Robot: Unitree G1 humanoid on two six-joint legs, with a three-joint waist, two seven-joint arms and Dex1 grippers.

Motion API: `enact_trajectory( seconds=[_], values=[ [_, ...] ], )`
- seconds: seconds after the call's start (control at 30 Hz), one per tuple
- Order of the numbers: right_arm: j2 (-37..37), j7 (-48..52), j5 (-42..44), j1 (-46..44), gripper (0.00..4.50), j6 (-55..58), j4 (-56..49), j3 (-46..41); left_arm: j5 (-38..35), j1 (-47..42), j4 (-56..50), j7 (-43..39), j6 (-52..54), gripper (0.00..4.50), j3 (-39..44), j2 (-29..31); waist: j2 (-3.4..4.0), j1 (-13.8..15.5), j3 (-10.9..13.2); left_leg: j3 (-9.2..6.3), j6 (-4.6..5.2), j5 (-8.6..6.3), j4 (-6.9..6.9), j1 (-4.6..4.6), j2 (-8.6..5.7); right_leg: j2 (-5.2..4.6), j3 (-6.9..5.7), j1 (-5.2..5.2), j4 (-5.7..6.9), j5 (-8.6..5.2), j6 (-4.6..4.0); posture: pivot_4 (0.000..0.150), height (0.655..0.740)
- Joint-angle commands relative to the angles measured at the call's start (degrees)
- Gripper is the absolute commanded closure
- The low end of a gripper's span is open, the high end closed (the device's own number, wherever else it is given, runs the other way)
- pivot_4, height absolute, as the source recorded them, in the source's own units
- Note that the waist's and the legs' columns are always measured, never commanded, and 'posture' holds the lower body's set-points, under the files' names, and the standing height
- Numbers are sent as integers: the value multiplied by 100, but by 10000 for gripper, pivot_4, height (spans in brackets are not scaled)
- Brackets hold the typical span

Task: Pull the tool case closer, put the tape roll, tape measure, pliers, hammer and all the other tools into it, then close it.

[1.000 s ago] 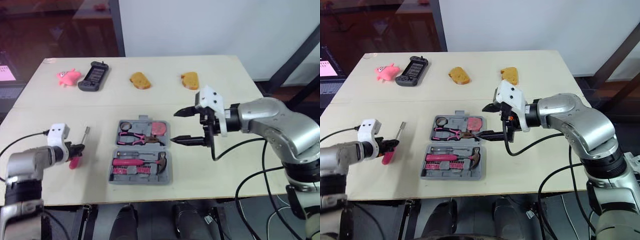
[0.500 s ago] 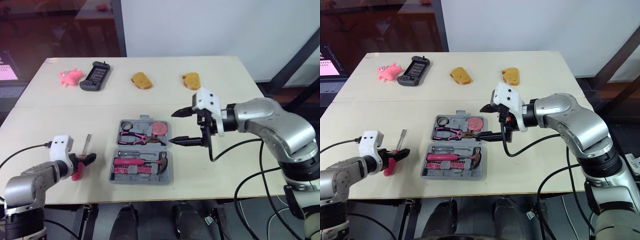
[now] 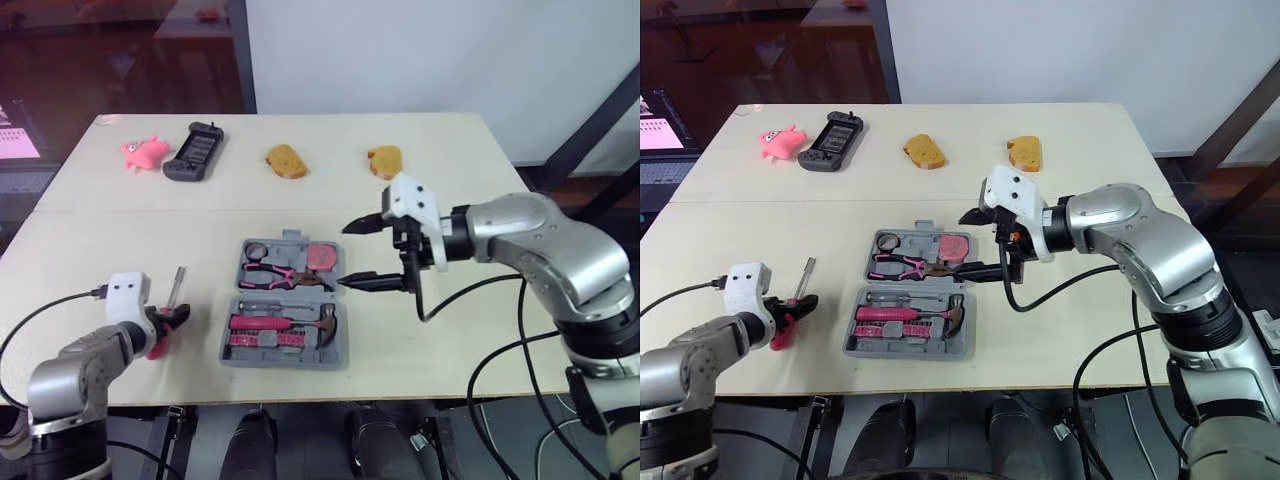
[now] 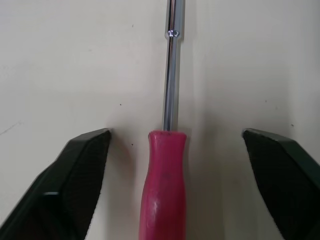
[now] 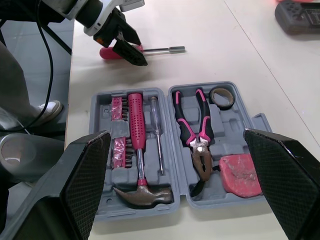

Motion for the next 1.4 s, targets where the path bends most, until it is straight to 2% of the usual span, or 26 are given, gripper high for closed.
enact_trajectory(
  seconds=[0.03, 0.07, 0.1, 0.2, 0.23, 0.33, 0.47, 0.6, 0.7, 0.8, 0.97, 1.07, 1.13, 1.4],
  values=[
    [-46, 36, -3, -180, 0, 2, -47, -91, -61, -42, 11, 56, -87, 20800, 52, -83, 0, 4, 0, 0, 0, 0, 0, 0, 0, 0, 0, 0, 0, 0, 0, 1500, 7400],
    [-92, 61, -13, -191, 0, 6, -29, -103, -89, -59, -48, 62, -41, 20985, 77, -61, 0, 4, 0, 0, 0, 0, 0, 0, 0, 0, 0, 0, 0, 0, 0, 1500, 7400],
    [-136, 83, -24, -198, 0, 3, -11, -115, -114, -72, -116, 25, 17, 23666, 79, 29, 0, 4, 0, 0, 0, 0, 0, 0, -1, -1, 0, 0, 0, 0, 0, 1500, 7400],
    [-216, 125, -37, -216, 0, 0, 42, -137, -283, -319, -51, -222, 166, 38254, 204, 439, -3, 0, 2, 0, 0, 0, -1, 0, -1, 0, 0, 0, -1, 0, 0, 1500, 7400],
    [-251, 141, -46, -224, 0, -16, 77, -148, -319, -478, 54, -440, 144, 41293, 179, 782, -5, 2, 3, -1, 0, 0, -1, 0, 0, 1, -1, -1, -1, 0, -1, 1500, 7400],
    [-323, 202, -81, -266, 0, -46, 175, -163, -455, -928, 335, -1088, 142, 41263, -31, 1717, -18, -14, 13, -9, 0, 0, -3, -3, 1, 6, -5, -7, 0, -1, -3, 1500, 7400],
    [-376, 260, -154, -298, 0, -77, 269, -150, -679, -1492, 615, -1997, 30, 41263, -530, 2557, -10, -13, 18, 4, -1, -1, -7, -6, -2, -5, -1, -6, -12, -1, -1, 1500, 7400],
    [-576, 358, -108, -170, 0, -34, 138, -240, -872, -2227, 450, -3577, -441, 41263, -1638, 3405, -14, -2, 30, 1, -1, 0, -12, -15, -2, -3, -4, -18, -9, -1, -1, 1500, 7400],
    [-797, 403, -32, 9, 0, 1, -24, -401, -805, -2675, 286, -4524, -881, 41263, -2457, 3733, -1, -8, 38, 2, -1, 0, -7, -36, -1, -4, -4, -32, -11, -1, -1, 1500, 7400],
    [-1102, 469, 69, 287, 0, 69, -230, -638, -684, -3007, 133, -5187, -1201, 41263, -3139, 3804, 16, -18, 48, 2, -1, 0, -6, -41, -1, -2, -4, -37, -10, -1, 0, 1500, 7400],
    [-1595, 367, 244, 871, 0, 315, -637, -1182, -314, -3197, -232, -5892, -2220, 41263, -4042, 3386, 28, -10, 56, 1, 0, 0, -1, -45, 0, 3, -2, -41, -6, -2, 0, 1500, 7400],
    [-1727, 281, 459, 1139, 0, 510, -891, -1515, -294, -3127, -279, -5879, -2465, 41263, -4167, 2976, 29, -5, 56, 1, 1, 0, 10, -51, 0, 2, -1, -39, -5, -2, 2, 1500, 7400],
    [-1755, 199, 615, 1288, 0, 641, -1089, -1689, -536, -3050, -314, -6000, -2298, 41263, -4212, 2742, 29, -17, 56, 0, 2, 1, 16, -51, 0, 4, -1, -39, -4, -1, 2, 1500, 7400],
    [-1687, -186, 906, 1448, 0, 858, -1365, -1888, -105, -2112, -133, -5888, -3762, 41263, -4284, 2064, 30, 6, 55, -1, 2, 1, 19, -49, 0, 3, 1, -36, -1, -1, 3, 1500, 7400]
  ],
)
